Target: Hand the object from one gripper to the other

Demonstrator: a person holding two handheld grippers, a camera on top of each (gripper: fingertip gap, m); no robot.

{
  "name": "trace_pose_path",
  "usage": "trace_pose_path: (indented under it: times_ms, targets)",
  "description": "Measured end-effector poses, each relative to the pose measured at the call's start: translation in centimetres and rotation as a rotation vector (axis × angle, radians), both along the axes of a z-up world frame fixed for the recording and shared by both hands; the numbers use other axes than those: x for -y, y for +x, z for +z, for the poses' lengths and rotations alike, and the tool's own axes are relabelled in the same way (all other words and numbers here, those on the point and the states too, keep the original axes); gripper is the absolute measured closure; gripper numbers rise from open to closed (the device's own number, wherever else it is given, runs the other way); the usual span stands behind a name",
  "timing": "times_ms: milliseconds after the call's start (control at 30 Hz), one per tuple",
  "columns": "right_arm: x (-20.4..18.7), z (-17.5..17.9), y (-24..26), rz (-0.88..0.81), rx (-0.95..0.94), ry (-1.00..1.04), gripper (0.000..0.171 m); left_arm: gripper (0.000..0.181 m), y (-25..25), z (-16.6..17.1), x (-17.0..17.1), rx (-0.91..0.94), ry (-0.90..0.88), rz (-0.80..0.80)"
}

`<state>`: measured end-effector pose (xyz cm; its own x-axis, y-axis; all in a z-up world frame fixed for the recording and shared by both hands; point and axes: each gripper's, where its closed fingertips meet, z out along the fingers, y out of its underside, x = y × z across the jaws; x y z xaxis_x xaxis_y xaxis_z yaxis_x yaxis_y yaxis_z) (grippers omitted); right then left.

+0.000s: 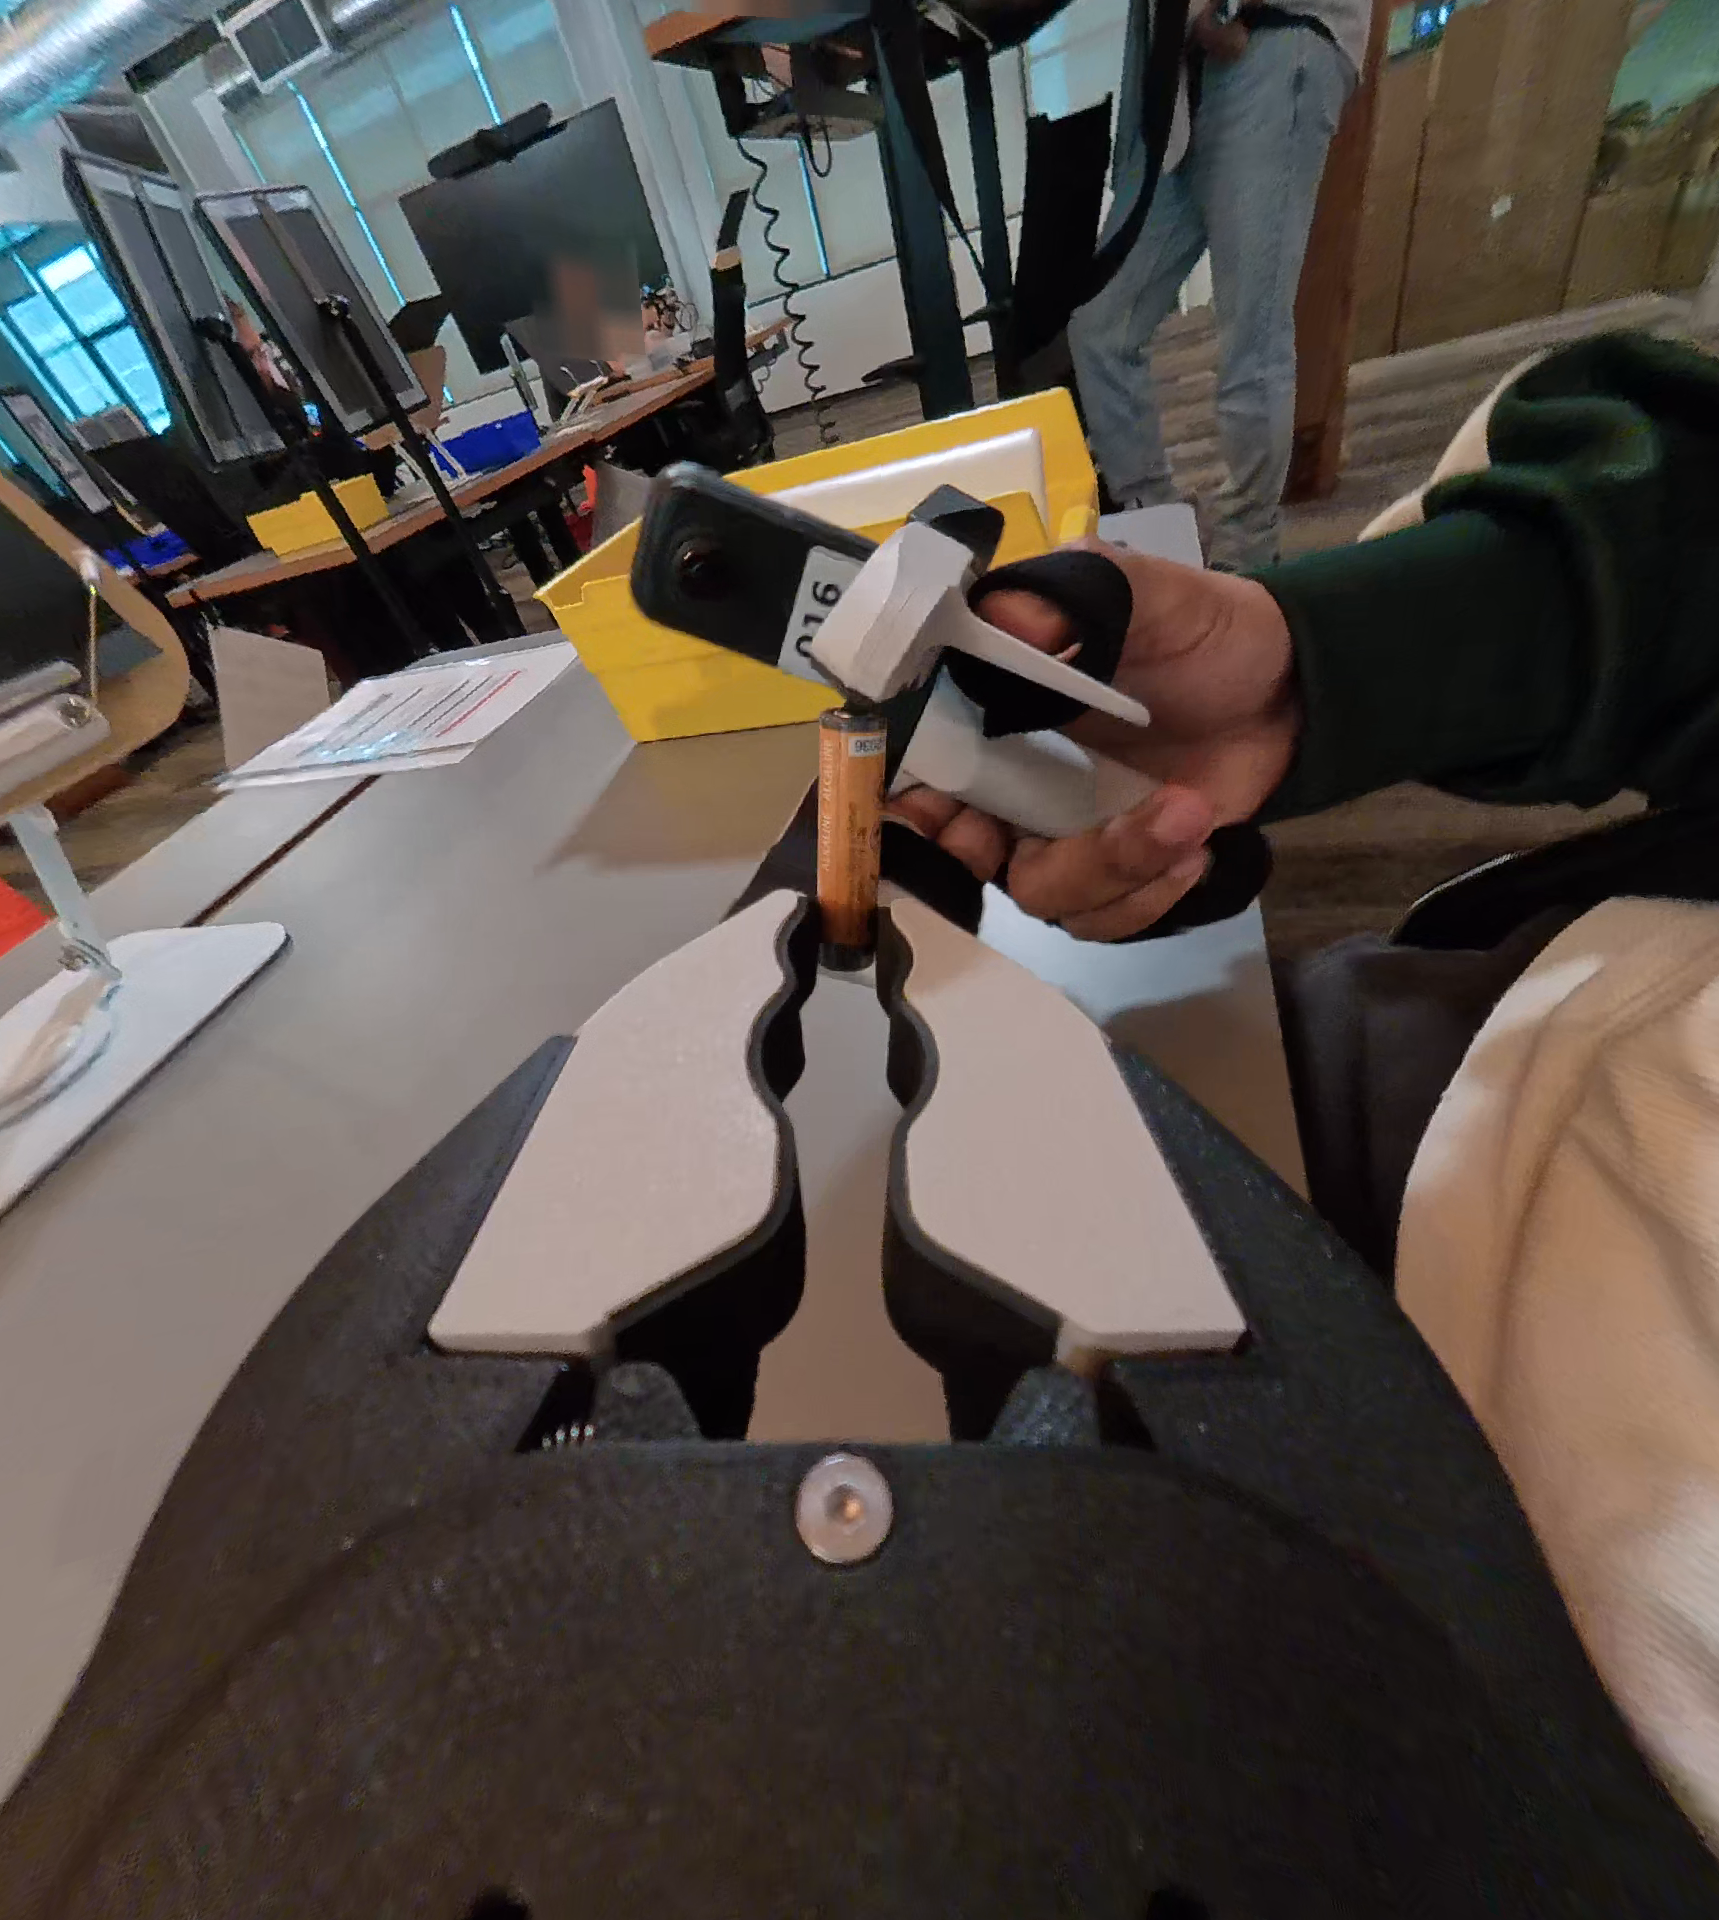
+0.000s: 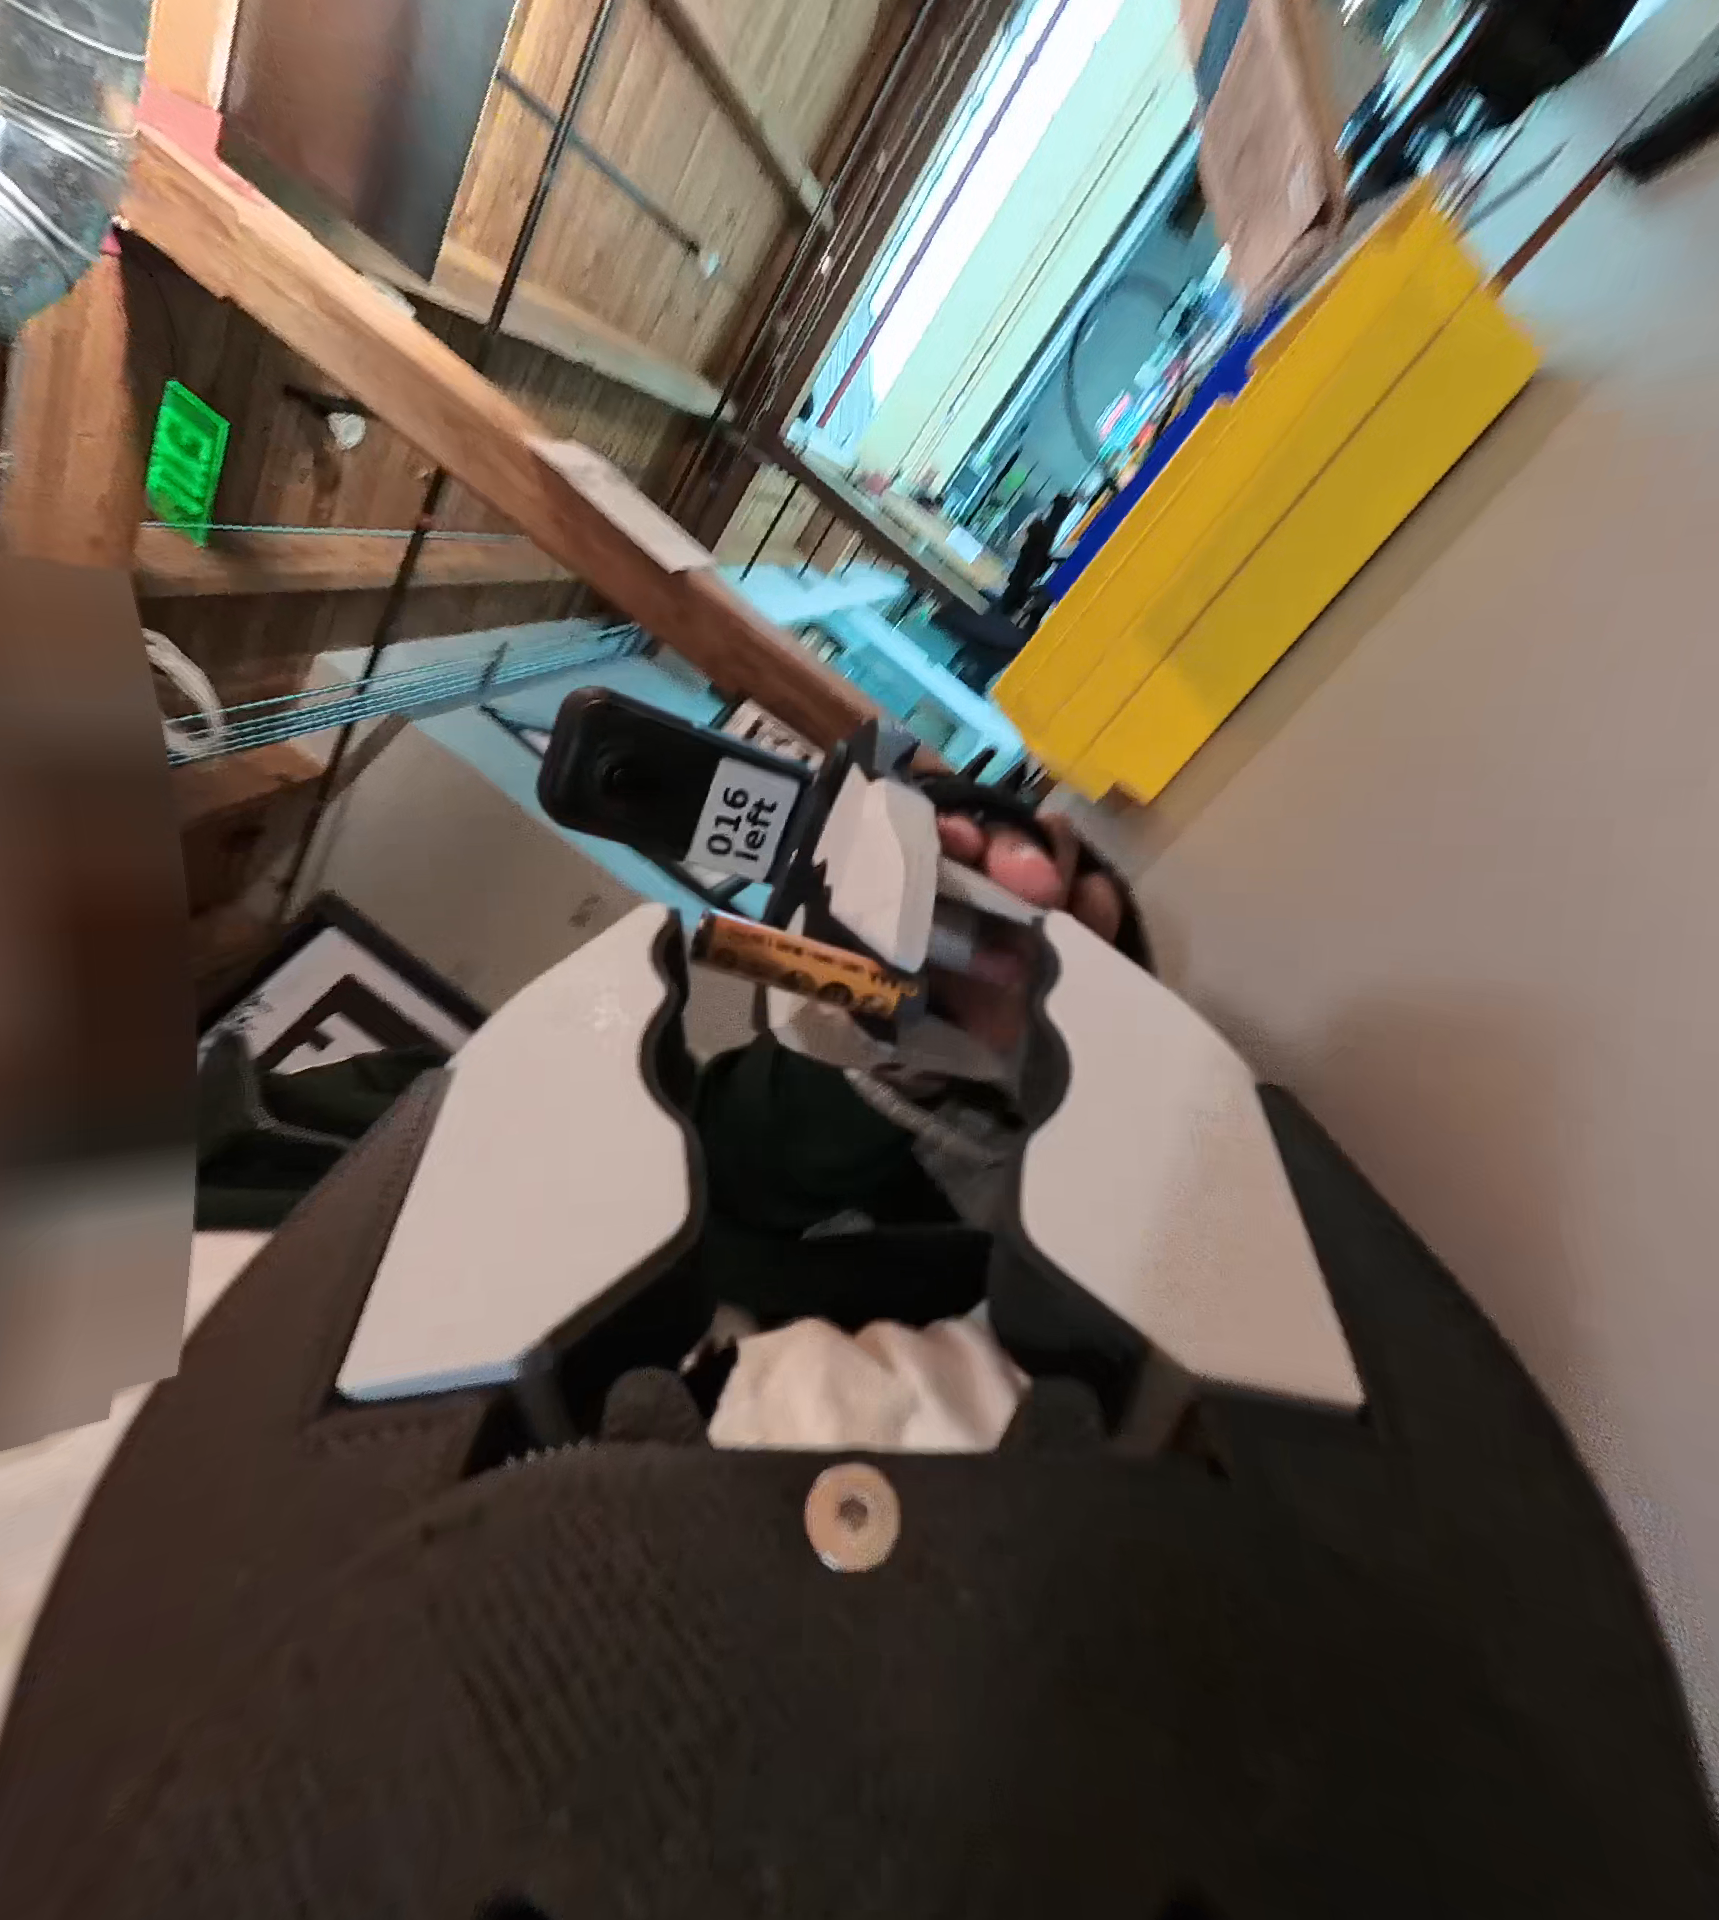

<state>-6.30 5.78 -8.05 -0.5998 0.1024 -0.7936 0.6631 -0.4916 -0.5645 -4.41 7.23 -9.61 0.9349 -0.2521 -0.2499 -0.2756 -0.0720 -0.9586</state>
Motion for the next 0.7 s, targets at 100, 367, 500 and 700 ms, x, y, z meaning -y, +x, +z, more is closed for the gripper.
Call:
trace_pose_path:
  times_ms: [100, 367, 500, 700]
  targets:
    - [-2.1, 0.5, -1.2, -0.199, -0.104, 0.078, 0.096, 0.172, -0.5, -0.1, 0.2, 0.161, -0.042, -0.006]
    - [-2.2, 2.2, -0.5, -0.46, -0.626, 0.565, 0.125, 0.172, -0.8, 0.6, 0.6, 0.459, -0.044, -0.087]
    - [-1.1, 1.7, -0.1, -0.405, -0.639, 0.582, 0.136, 0.172, 0.2, 0.4, 0.4, 0.46, -0.057, -0.129]
    - [-0.2, 1.6, 0.7, -0.333, -0.661, 0.596, 0.16, 0.172, 0.8, 0.0, 0.1, 0.462, -0.079, -0.15]
